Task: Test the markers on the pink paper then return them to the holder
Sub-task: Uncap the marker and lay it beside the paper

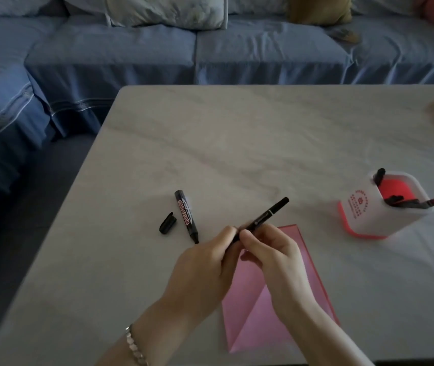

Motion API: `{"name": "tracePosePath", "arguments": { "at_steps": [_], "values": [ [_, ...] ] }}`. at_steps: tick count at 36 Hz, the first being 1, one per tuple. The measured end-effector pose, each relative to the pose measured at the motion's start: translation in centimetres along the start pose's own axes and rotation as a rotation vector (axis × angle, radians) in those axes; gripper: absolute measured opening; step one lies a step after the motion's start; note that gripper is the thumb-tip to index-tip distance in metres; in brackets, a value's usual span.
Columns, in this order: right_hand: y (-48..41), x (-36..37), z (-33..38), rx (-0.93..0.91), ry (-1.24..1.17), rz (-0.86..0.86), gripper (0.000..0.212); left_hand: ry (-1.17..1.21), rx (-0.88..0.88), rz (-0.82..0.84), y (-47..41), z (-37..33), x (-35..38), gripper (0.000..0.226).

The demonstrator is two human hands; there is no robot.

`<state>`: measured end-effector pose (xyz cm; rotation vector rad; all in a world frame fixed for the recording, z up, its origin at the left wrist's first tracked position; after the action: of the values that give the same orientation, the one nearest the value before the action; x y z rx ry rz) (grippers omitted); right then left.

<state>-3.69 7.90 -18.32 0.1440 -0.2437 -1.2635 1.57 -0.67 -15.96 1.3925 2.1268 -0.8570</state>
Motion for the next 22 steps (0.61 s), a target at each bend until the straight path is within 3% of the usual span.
{"name": "tracePosePath", "arguments": {
  "at_steps": [6, 9, 13, 17, 22],
  "values": [
    [-1.1, 0.6, 0.3, 0.025, -0.078, 0.046, 0.016, -0.054, -0.073, 0.026, 0.1, 1.6, -0.8, 0.034],
    [-3.1, -0.8, 1.4, 0.021, -0.133, -0.061, 0.02, 0.082, -0.294, -0.026, 0.3, 4.1, -1.8, 0.018],
    [-6.3, -0.8, 2.5, -0.056, 0.235, -0.028, 0.015, 0.205, -0.395, -0.127, 1.6, 6.6, -3.6, 0.022],
    [-9.0, 2.3, 1.7, -0.15, 0.65, 0.119, 0.018, 0.231, -0.434, -0.195, 2.9, 8.9, -4.7, 0.022],
    [-10.6, 5.9, -0.9, -0.187, 0.916, 0.176, 0.025, 0.198, -0.44, -0.307, 3.2, 10.0, -6.4, 0.017]
  ]
}}
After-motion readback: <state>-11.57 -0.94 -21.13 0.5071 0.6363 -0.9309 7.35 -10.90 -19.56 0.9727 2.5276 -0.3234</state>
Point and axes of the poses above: each hand's wrist, its own y-axis away from the middle knuckle, its own x-axis out of the palm, z = x × y, the point moved 9 cm from there along -y, towards the middle knuckle, and after that the axes turned 7 degrees about -z, right-handed, at the moved point
